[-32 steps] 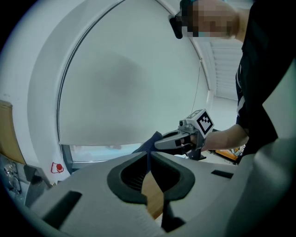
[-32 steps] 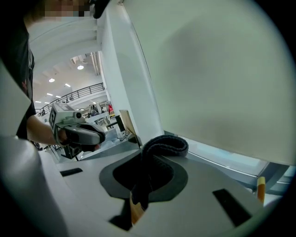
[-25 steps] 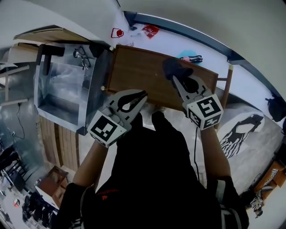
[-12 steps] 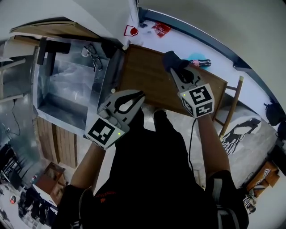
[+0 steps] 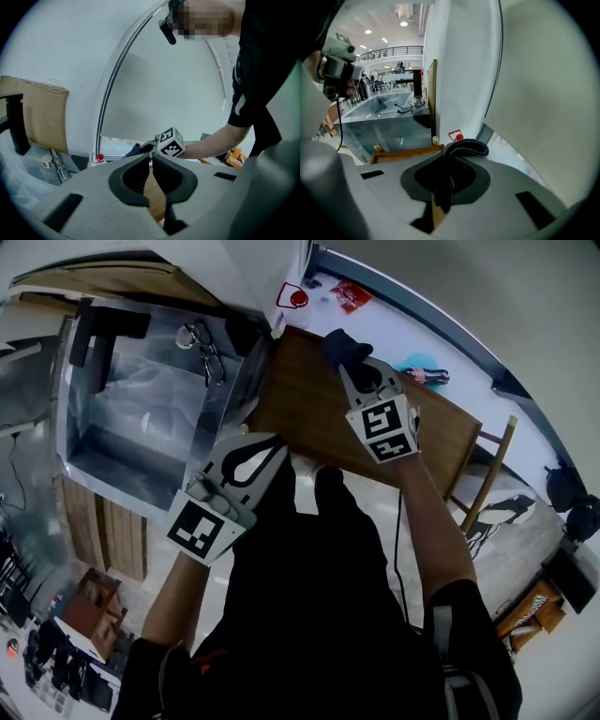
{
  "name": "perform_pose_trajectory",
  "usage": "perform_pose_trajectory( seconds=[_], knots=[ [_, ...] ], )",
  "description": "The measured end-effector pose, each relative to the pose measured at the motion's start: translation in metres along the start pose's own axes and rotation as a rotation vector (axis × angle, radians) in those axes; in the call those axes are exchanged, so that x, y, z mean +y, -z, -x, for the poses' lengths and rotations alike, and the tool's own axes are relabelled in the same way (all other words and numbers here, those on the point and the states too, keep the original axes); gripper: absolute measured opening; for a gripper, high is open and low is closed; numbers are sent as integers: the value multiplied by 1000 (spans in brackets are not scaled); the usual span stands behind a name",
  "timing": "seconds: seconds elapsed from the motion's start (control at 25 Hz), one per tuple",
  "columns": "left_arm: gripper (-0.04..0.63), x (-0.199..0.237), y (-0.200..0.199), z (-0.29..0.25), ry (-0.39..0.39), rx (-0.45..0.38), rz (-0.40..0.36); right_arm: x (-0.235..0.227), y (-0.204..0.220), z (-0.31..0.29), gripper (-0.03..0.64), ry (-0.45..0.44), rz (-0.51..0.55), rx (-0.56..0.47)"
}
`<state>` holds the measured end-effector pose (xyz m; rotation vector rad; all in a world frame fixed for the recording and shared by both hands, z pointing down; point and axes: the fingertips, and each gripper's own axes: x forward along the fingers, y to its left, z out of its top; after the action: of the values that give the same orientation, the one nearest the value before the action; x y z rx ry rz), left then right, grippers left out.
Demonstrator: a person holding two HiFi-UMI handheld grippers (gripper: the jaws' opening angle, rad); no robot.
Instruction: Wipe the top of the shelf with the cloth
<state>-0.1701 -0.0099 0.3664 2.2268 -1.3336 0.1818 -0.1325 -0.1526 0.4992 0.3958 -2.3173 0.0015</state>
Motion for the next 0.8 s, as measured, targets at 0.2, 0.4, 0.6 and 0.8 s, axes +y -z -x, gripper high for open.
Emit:
perform_pose_trajectory(
  seconds=[0.2,0.4,0.6,0.8],
  knots=[
    [37,12,9,11,-19,7,16,1,-12,-29,29,49,130,17],
    [37,22,15,21,-34,10,32,9,-13,-55,29,85,232,49],
    [37,31,23,31,-45,18,43,33,-4,-84,29,50,295,86],
    [37,39,27,42,-60,19,59,58,5,-108,29,0,322,124]
  ],
)
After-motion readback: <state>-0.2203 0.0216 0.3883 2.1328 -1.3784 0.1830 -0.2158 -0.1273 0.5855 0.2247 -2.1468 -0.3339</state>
